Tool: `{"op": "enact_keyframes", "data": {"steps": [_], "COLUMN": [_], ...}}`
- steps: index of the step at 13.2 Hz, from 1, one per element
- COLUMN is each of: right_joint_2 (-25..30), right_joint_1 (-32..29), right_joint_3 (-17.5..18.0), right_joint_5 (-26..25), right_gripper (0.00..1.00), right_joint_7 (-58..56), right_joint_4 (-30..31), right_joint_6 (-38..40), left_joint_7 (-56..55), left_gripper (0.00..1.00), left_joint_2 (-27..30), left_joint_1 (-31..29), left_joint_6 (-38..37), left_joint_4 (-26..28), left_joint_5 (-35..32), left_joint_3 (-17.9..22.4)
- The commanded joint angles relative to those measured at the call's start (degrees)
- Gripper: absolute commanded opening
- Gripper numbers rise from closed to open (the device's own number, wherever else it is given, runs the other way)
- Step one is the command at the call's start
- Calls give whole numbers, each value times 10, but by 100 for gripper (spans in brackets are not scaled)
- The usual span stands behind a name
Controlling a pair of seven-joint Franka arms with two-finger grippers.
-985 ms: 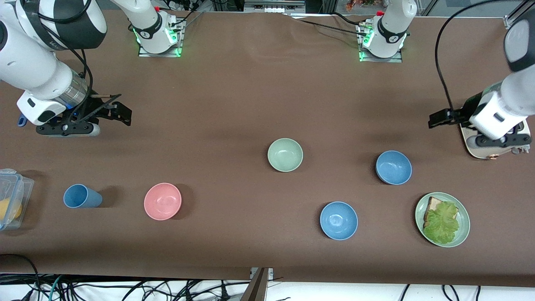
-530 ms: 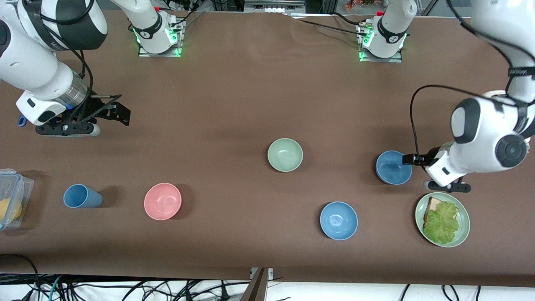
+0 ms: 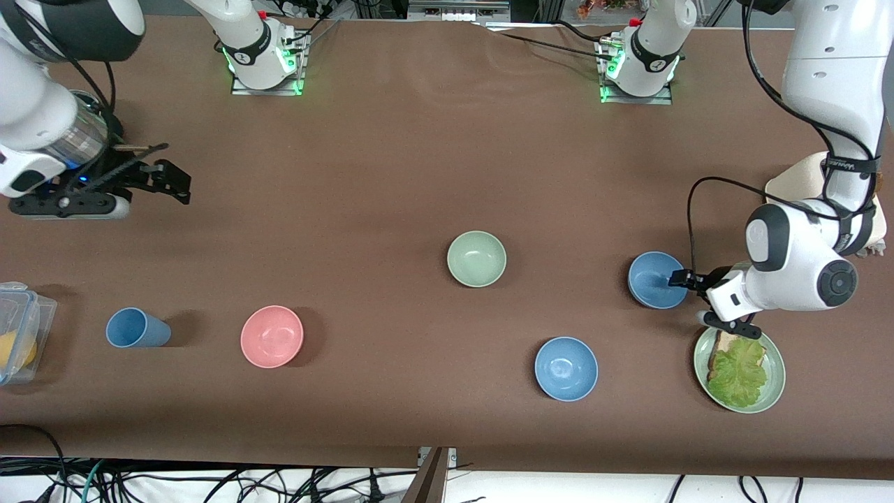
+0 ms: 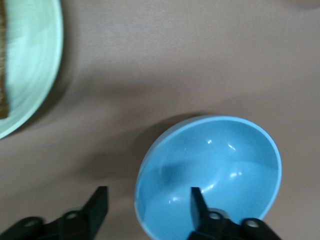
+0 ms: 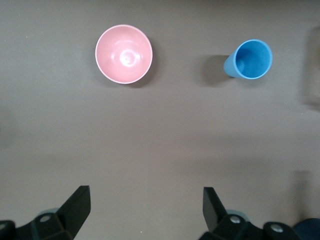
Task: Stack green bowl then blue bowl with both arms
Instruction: 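Reach the left gripper to the light-blue bowl and grasp its rim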
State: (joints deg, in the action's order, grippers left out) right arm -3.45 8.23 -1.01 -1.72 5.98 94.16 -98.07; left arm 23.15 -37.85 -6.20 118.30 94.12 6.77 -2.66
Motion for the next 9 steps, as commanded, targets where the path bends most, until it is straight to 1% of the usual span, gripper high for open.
{"op": "enact_keyframes", "data": {"steps": [1, 2, 4, 6, 7, 8, 9], "right_joint_2": [-9, -12, -13, -13, -13, -13, -13], "right_joint_1": [-5, -5, -4, -4, -5, -5, -5], "right_joint_3": [-4, -4, -4, -4, -4, -4, -4], "right_joint_5": [-5, -5, -1, 0, 0, 1, 1], "right_gripper": [99, 99, 99, 99, 99, 99, 99], "right_joint_7": [-46, -52, -53, -50, -49, -48, -47], "right_joint_4": [-23, -23, -23, -22, -21, -21, -21], "right_joint_6": [26, 27, 27, 28, 28, 28, 29], "left_joint_7": [23, 27, 51, 45, 46, 42, 17], "left_gripper": [4, 0, 0, 0, 0, 0, 0], "left_joint_2": [-19, -21, -25, -21, -20, -20, -19], "left_joint_1": [5, 3, 0, 0, -2, -1, 4], "left_joint_6": [4, 3, 3, -3, -19, -47, -81], "left_joint_4": [-19, -20, -24, -29, -39, -61, -83], "left_joint_5": [5, 2, 8, 8, 8, 11, 16], "left_joint_3": [2, 4, 5, 6, 6, 5, 1]}}
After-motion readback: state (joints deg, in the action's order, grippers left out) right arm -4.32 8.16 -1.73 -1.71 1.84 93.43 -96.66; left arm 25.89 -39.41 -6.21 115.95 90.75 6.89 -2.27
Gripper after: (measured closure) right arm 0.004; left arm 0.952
